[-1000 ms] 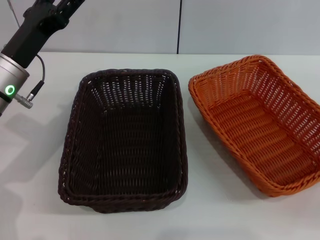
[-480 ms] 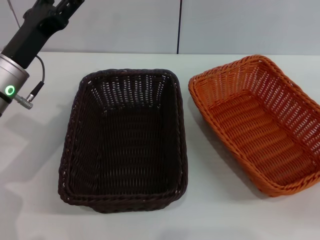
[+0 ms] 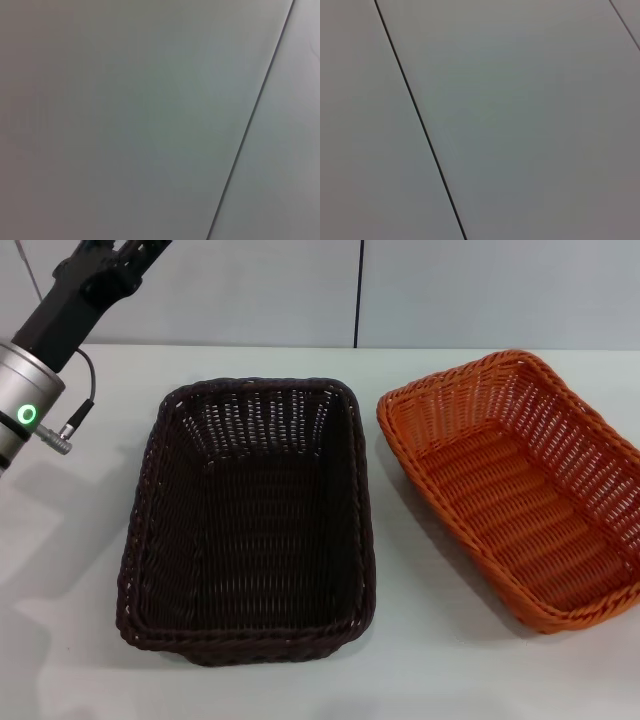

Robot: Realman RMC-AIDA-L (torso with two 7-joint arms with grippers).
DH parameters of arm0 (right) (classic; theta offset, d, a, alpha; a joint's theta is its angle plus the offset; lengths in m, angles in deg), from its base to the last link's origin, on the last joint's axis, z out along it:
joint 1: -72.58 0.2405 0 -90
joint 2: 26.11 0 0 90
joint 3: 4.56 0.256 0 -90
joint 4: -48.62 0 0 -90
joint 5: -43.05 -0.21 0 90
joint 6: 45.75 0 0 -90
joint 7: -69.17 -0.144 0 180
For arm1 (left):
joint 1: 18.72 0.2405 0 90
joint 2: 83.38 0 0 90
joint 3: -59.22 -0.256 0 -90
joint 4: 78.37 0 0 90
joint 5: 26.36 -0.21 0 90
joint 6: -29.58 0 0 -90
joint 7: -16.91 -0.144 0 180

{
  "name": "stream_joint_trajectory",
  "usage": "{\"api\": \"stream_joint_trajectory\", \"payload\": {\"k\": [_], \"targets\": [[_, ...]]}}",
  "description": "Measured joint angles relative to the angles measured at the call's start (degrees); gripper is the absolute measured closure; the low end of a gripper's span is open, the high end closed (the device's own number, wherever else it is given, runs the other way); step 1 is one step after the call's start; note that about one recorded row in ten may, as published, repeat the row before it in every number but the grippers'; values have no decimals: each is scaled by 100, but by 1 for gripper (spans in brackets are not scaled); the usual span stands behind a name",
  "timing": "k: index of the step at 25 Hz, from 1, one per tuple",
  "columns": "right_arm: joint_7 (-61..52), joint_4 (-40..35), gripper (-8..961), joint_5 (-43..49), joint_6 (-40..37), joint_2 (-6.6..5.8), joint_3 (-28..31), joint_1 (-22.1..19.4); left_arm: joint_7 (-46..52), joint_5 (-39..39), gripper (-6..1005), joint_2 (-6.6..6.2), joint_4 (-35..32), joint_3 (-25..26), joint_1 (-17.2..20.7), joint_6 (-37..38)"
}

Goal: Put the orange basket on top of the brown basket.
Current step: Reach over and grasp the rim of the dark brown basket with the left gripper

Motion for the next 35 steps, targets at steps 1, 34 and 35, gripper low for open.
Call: {"api": "stream_joint_trajectory", "payload": {"k": [1, 34, 35], "targets": [[0, 0, 288, 0, 0, 0, 0, -1, 50, -1, 208, -3, 2, -13, -8, 16], [41, -44, 289, -8, 461, -16, 88, -85, 9444, -9180, 260, -641, 5774, -1063, -175, -1004], [41, -45, 289, -8, 464, -17, 88, -84, 9444, -9180, 262, -641, 5774, -1063, -175, -1004]]}}
